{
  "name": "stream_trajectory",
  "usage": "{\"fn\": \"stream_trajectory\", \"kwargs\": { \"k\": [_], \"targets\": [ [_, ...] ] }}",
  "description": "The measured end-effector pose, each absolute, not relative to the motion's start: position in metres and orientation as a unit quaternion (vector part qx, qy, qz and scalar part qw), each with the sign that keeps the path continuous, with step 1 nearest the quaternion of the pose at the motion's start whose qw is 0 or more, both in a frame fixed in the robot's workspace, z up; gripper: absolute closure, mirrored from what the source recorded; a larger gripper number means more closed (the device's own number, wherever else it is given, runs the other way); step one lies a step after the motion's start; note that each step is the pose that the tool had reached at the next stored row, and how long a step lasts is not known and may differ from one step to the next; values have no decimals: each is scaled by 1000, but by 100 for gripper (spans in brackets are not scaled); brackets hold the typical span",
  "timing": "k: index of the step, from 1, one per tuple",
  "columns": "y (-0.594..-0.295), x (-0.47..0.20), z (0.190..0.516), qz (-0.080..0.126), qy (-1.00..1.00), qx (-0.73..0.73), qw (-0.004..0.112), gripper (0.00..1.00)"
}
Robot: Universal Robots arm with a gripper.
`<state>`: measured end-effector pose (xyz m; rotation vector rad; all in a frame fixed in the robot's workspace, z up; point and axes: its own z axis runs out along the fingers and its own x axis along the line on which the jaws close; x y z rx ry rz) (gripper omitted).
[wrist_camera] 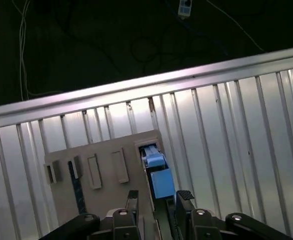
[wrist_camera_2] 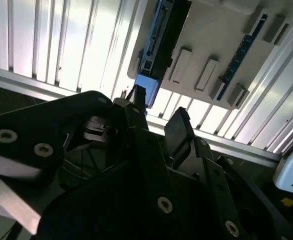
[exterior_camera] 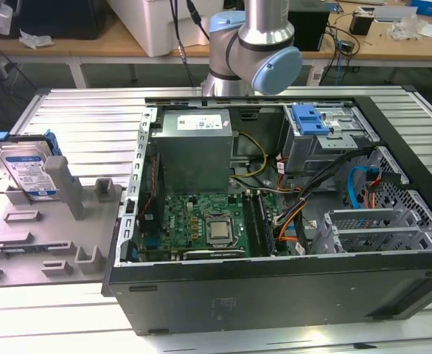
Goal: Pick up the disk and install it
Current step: 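Pick up the disk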
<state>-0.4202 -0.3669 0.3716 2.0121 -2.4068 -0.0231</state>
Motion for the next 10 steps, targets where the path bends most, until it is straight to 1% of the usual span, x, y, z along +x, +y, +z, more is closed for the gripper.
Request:
{"fn": "stream_trajectory", "kwargs": {
  "k": [2,10],
  "targets": [
    [-367,-420,371,-6,-755,655,0,57],
    [-367,-420,370,-6,-684,729,1,57]
  ]
}}
